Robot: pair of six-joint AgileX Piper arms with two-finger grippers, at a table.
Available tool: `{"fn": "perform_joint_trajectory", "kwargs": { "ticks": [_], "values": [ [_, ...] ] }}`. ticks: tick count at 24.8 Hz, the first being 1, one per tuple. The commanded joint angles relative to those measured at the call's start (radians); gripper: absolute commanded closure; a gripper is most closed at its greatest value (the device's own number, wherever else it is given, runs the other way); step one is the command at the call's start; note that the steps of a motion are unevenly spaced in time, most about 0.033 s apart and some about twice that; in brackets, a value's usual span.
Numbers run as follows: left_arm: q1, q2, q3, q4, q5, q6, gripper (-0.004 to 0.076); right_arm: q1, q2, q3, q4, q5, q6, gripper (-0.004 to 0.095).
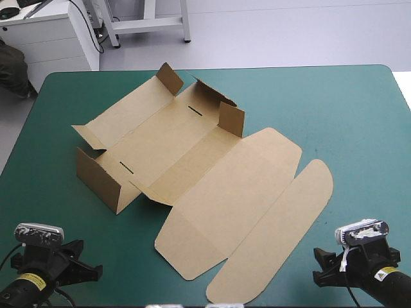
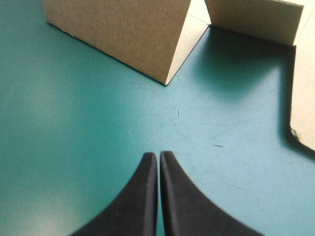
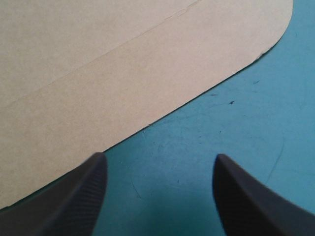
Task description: Fold the box
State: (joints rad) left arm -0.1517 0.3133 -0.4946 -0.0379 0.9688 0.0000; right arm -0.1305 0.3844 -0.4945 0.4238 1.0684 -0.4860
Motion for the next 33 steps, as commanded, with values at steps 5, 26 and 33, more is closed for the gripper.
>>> {"fn": "perform_joint_trajectory", "kwargs": {
  "ticks": [5,26,33],
  "values": [
    [-0.007,0.011,-0.024,-0.011,-0.055,-0.006,0.0731,0.001,0.023,-0.171,0.016,0.069,0.053,0.013],
    [-0.007,0.011,-0.024,-0.011,-0.055,-0.006,0.0731,0.008,0.811,-0.841,0.196,0.185,-0.033,0.013],
    [-0.007,0.011,-0.024,-0.011,-0.055,-0.006,0.0731,0.138,1.014,-1.009,0.169,0.149,-0.087,0.0129]
  ]
}}
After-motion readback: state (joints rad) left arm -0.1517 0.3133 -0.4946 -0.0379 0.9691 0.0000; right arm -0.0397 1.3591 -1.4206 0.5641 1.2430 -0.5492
